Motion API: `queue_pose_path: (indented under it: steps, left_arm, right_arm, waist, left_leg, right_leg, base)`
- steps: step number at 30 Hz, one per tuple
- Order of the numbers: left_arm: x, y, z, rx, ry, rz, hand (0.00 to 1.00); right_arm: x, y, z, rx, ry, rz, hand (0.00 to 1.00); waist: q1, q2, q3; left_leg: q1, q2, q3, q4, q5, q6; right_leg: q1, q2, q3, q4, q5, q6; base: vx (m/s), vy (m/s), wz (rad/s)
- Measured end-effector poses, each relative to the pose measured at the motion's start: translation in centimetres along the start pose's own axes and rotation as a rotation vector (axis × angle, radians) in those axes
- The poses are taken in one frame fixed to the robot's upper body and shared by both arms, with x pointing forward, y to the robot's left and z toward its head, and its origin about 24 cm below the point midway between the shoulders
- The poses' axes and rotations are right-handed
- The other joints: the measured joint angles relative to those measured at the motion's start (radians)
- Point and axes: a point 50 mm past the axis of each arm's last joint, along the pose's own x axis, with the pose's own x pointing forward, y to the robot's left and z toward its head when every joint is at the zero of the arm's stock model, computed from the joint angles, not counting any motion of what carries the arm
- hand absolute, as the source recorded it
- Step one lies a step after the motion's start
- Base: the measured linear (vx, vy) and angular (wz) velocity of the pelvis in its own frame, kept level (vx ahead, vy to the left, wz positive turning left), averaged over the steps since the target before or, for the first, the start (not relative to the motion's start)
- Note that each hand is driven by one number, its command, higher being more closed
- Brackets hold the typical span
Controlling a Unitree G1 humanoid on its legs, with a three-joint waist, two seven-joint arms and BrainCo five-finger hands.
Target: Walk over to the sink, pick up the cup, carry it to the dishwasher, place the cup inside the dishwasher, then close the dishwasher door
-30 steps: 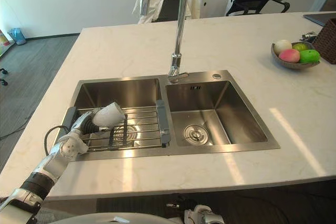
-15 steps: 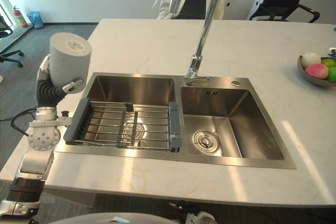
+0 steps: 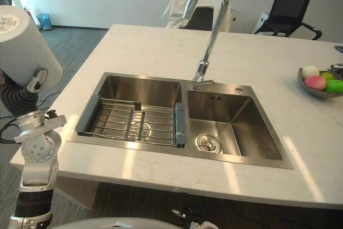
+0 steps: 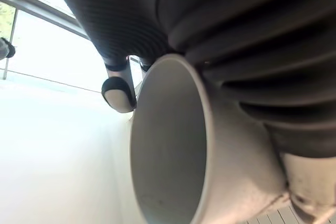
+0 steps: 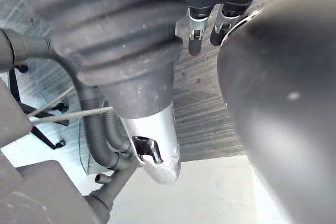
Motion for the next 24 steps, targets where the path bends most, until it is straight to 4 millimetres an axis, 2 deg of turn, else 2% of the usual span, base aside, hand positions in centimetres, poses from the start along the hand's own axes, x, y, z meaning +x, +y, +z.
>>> queue_pose_path:
  steps: [1, 5, 8, 9, 10, 12, 13, 14, 15, 16, 17, 18, 19, 20, 21, 22, 23, 24]
  left_arm:
    - [-0.5, -0.2, -0.1, -0.015, 0.018, 0.009, 1.0]
    - [-2.2, 0.1, -0.7, -0.047, 0.102, 0.044, 1.0]
    - [-3.7, 0.3, -1.3, -0.063, 0.183, 0.058, 1.0]
    - [-4.0, 0.5, -1.4, -0.048, 0.203, 0.06, 1.0]
    - [-4.2, 1.0, -1.6, -0.028, 0.223, 0.076, 1.0]
    - [-4.2, 1.1, -1.8, -0.047, 0.243, 0.103, 1.0]
    - [-4.1, 1.2, -1.7, -0.074, 0.247, 0.111, 1.0]
    - [-4.2, 1.5, -1.9, -0.078, 0.259, 0.12, 1.0]
    - [-4.2, 1.6, -2.1, -0.092, 0.267, 0.121, 1.0]
    - [-4.1, 0.8, -2.0, -0.131, 0.254, 0.112, 1.0]
    - [-4.4, 0.4, -1.9, -0.143, 0.262, 0.101, 1.0]
    - [-4.7, 0.0, -1.9, -0.154, 0.272, 0.086, 1.0]
    - [-4.5, -1.2, -1.8, -0.194, 0.268, 0.049, 1.0]
    - [-4.4, -2.0, -1.6, -0.227, 0.262, 0.028, 1.0]
    - [-4.2, -2.4, -1.5, -0.244, 0.251, 0.025, 1.0]
    - [-4.1, -2.5, -1.5, -0.251, 0.248, 0.021, 1.0]
    - [-4.3, -2.2, -1.7, -0.239, 0.257, 0.025, 1.0]
    - [-4.4, -2.2, -1.7, -0.239, 0.258, 0.026, 1.0]
  right_arm:
    - [-0.1, -0.1, -0.2, 0.017, -0.004, -0.007, 0.0]
    - [-0.4, -0.4, -0.6, 0.037, -0.012, -0.025, 0.0]
    - [-0.5, -0.7, -0.6, 0.034, -0.009, -0.035, 0.0]
    - [-0.5, -0.8, -0.5, 0.03, -0.007, -0.038, 0.0]
    - [-0.5, -1.2, -0.8, 0.032, 0.012, -0.053, 0.0]
    - [-0.5, -1.4, -0.6, 0.04, -0.003, -0.062, 0.0]
    - [-1.1, -2.5, -1.8, 0.125, -0.056, -0.115, 0.0]
    - [-1.3, -2.7, -2.3, 0.159, -0.065, -0.126, 0.0]
    - [-1.5, -2.8, -3.2, 0.211, -0.065, -0.141, 0.0]
    - [-1.5, -3.0, -3.1, 0.237, -0.079, -0.167, 0.0]
    - [-1.8, -3.8, -2.7, 0.225, -0.087, -0.185, 0.0]
    - [-2.2, -4.6, -2.2, 0.211, -0.097, -0.203, 0.0]
    - [-2.2, -4.8, -1.8, 0.217, -0.105, -0.21, 0.0]
    - [-1.9, -4.1, -1.8, 0.222, -0.086, -0.188, 0.0]
    - [-1.7, -3.8, -1.8, 0.228, -0.079, -0.183, 0.0]
    - [-1.6, -4.0, -1.8, 0.228, -0.06, -0.212, 0.0]
    - [-1.6, -4.1, -0.5, 0.211, -0.074, -0.203, 0.0]
    - [-1.6, -4.1, 0.1, 0.197, -0.084, -0.203, 0.0]
  waist:
    - [-0.01, 0.002, 0.0]
    - [-0.008, 0.01, -0.009]
    - [0.021, 0.019, -0.009]
    - [0.039, 0.024, -0.008]
    - [0.069, 0.026, -0.005]
    - [0.075, 0.03, -0.001]
    - [0.074, 0.058, 0.017]
    - [0.069, 0.055, 0.021]
    - [0.055, 0.015, 0.018]
    - [0.068, 0.035, 0.028]
    - [0.086, 0.07, 0.027]
    - [0.083, 0.098, 0.033]
    - [0.056, 0.115, 0.041]
    - [0.019, 0.105, 0.043]
    - [0.015, 0.096, 0.043]
    - [0.029, 0.089, 0.052]
    - [0.043, 0.095, 0.063]
    - [0.047, 0.108, 0.068]
  left_leg:
    - [-0.005, -0.002, -0.01, 0.0, 0.0, 0.0]
    - [-0.042, -0.005, -0.067, 0.0, 0.008, -0.004]
    - [-0.116, -0.017, -0.172, 0.0, 0.047, 0.0]
    - [-0.144, -0.022, -0.204, 0.001, 0.065, -0.002]
    - [-0.183, -0.033, -0.248, 0.006, 0.098, -0.005]
    - [-0.234, -0.072, -0.245, 0.0, 0.168, 0.003]
    - [-0.242, -0.068, -0.112, 0.0, 0.034, 0.127]
    - [-0.245, -0.071, -0.013, 0.0, -0.023, 0.198]
    - [-0.24, -0.075, 0.157, 0.029, -0.1, 0.256]
    - [-0.284, 0.006, 0.378, 0.26, -0.151, 0.283]
    - [-0.281, 0.066, 0.457, 0.388, -0.132, 0.302]
    - [-0.278, 0.074, 0.455, 0.408, -0.101, 0.227]
    - [-0.28, 0.031, 0.415, 0.37, -0.069, 0.211]
    - [-0.263, -0.06, 0.302, 0.21, 0.003, 0.144]
    - [-0.245, -0.079, 0.322, 0.184, -0.032, 0.143]
    - [-0.217, -0.047, 0.42, 0.289, -0.142, 0.199]
    - [-0.138, 0.021, 0.465, 0.4, -0.248, 0.135]
    - [-0.109, 0.037, 0.458, 0.376, -0.274, 0.121]
  right_leg:
    - [0.0, -0.002, -0.013, 0.0, -0.002, 0.002]
    - [0.002, -0.002, -0.085, -0.005, -0.01, -0.003]
    - [-0.003, 0.005, -0.203, 0.007, -0.019, 0.002]
    - [-0.014, 0.008, -0.233, 0.028, -0.034, 0.0]
    - [-0.033, 0.008, -0.294, 0.074, -0.066, -0.002]
    - [-0.026, -0.007, -0.419, 0.121, -0.1, -0.011]
    - [0.025, 0.0, -0.563, 0.133, -0.109, -0.004]
    - [0.042, -0.01, -0.608, 0.122, -0.106, -0.001]
    - [0.057, -0.044, -0.68, 0.096, -0.102, -0.002]
    - [0.064, -0.078, -0.752, 0.117, -0.099, 0.017]
    - [0.064, -0.075, -0.763, 0.165, -0.108, 0.027]
    - [0.066, -0.078, -0.768, 0.209, -0.126, 0.019]
    - [0.065, -0.077, -0.751, 0.214, -0.181, -0.014]
    - [0.078, -0.039, -0.73, 0.136, -0.166, -0.037]
    - [0.089, -0.062, -0.764, 0.132, -0.132, -0.008]
    - [0.1, -0.094, -0.817, 0.171, -0.128, 0.028]
    - [0.129, -0.141, -0.871, 0.244, -0.14, 0.025]
    - [0.139, -0.151, -0.891, 0.277, -0.149, 0.012]
  base:
    - [0.01, -0.003, 0.19]
    - [0.03, -0.026, 0.49]
    - [0.04, -0.063, 1.09]
    - [0.02, -0.096, 1.34]
    - [-0.01, -0.094, 1.7]
    - [-0.08, -0.03, 2.19]
    - [-0.12, 0.006, 2.26]
    - [-0.11, 0.027, 2.44]
    - [-0.07, 0.089, 1.93]
    - [-0.02, 0.144, 1.67]
    - [0.02, 0.152, 1.11]
    - [0.0, 0.161, 1.29]
    - [-0.14, 0.175, 2.31]
    - [-0.22, 0.192, 2.6]
    - [-0.19, 0.163, 2.17]
    - [-0.09, 0.136, 1.62]
    - [-0.03, 0.116, 1.33]
    - [-0.01, 0.119, 1.46]
